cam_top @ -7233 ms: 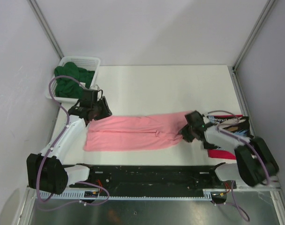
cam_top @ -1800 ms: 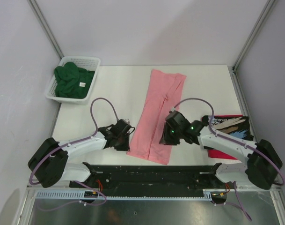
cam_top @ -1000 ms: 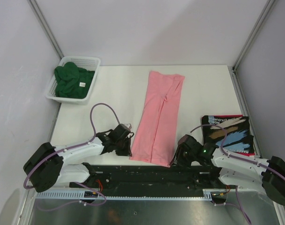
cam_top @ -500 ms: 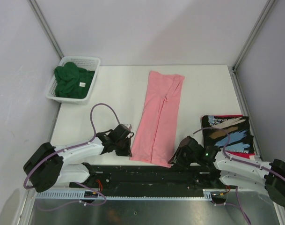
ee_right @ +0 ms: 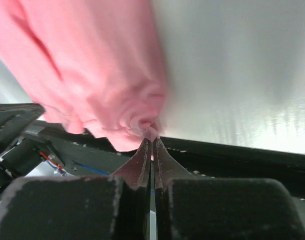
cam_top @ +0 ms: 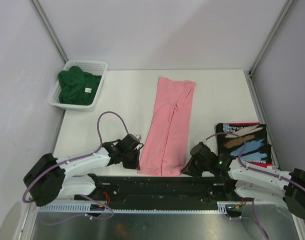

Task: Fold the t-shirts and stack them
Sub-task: Grab the bottom of the folded rectangular tshirt with both arms, then fold the folded rectangular tshirt in 1/3 of the way

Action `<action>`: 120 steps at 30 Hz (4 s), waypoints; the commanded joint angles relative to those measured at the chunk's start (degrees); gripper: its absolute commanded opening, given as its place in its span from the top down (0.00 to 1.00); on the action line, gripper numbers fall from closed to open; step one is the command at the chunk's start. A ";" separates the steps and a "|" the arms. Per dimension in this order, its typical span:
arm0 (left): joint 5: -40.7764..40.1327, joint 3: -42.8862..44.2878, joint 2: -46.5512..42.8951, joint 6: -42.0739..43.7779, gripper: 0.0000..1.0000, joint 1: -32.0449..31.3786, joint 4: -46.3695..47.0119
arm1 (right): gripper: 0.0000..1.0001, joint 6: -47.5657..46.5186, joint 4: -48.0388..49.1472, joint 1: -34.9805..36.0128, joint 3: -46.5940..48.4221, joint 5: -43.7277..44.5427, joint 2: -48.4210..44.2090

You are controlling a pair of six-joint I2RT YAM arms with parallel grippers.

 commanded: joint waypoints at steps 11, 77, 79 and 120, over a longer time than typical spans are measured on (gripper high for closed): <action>-2.49 17.54 2.60 4.95 1.00 0.48 -8.61 | 1.00 -12.94 -7.67 -4.56 16.03 4.32 2.09; -2.27 66.51 45.52 12.49 0.60 21.83 -2.59 | 0.69 -43.89 -4.14 -33.24 58.45 1.42 48.46; -1.17 63.83 43.75 11.59 0.72 21.82 -2.60 | 0.77 -44.44 -4.70 -31.27 58.42 1.61 48.89; 5.09 37.19 29.07 9.74 0.78 21.82 2.70 | 0.63 -52.55 -17.74 -22.19 90.52 3.09 71.63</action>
